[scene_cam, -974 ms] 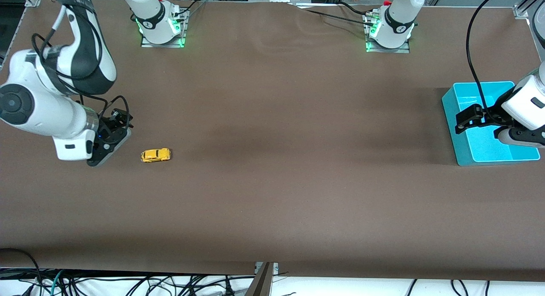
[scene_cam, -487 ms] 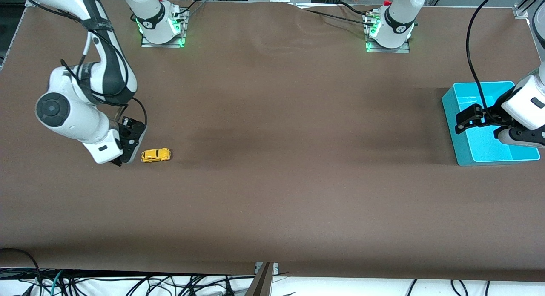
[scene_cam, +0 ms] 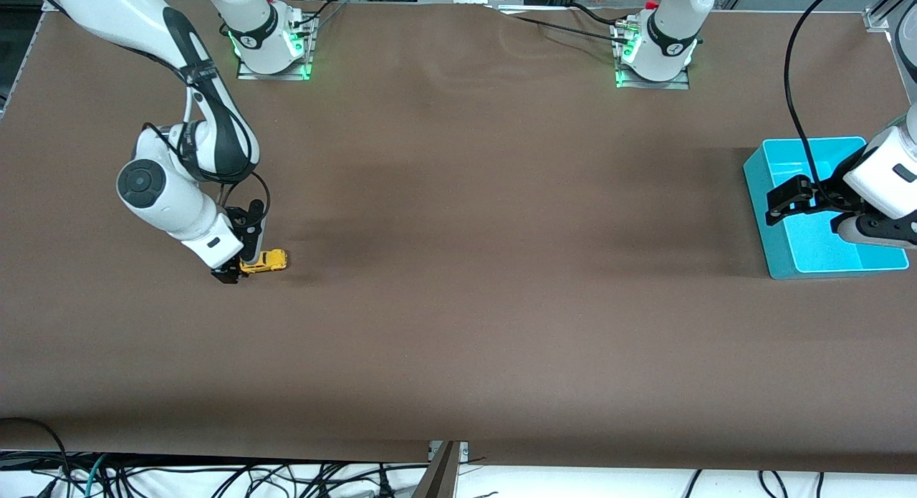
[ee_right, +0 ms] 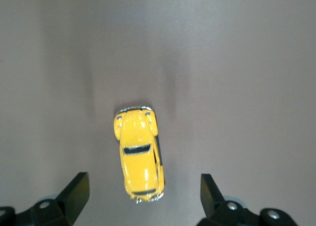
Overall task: Wind and store yellow beetle car
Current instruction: 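Move the right gripper over the yellow beetle car and lower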
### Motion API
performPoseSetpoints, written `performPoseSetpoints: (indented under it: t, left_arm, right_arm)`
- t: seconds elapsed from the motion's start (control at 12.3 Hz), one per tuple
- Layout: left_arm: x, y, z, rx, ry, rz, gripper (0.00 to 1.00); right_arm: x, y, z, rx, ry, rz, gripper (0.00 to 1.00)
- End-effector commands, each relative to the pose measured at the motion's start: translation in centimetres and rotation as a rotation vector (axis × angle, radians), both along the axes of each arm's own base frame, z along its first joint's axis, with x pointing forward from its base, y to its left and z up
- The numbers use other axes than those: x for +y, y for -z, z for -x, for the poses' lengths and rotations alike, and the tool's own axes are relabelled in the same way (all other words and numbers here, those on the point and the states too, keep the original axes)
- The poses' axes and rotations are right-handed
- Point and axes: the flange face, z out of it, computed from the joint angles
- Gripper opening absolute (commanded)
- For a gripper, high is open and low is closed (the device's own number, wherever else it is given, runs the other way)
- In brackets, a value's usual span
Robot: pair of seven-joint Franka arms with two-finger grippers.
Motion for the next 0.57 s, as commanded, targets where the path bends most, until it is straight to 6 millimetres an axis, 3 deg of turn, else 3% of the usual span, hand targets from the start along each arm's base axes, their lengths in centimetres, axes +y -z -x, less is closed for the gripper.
performPoseSetpoints:
  t: [0.0,0.49]
  left_arm:
    - [-0.1,-0.5,-0.3,-0.012,0.021,-0.027,1.0]
    - [-0.1,-0.5,-0.5,-0.023,0.021,-0.026,1.0]
  right_arm:
    - [0.1,1.7,0.5,-0.032,-0.074,-0.007,0.99]
    - [-0.5,4.0,0.7,-0.056,-0.155,-0.005,0.99]
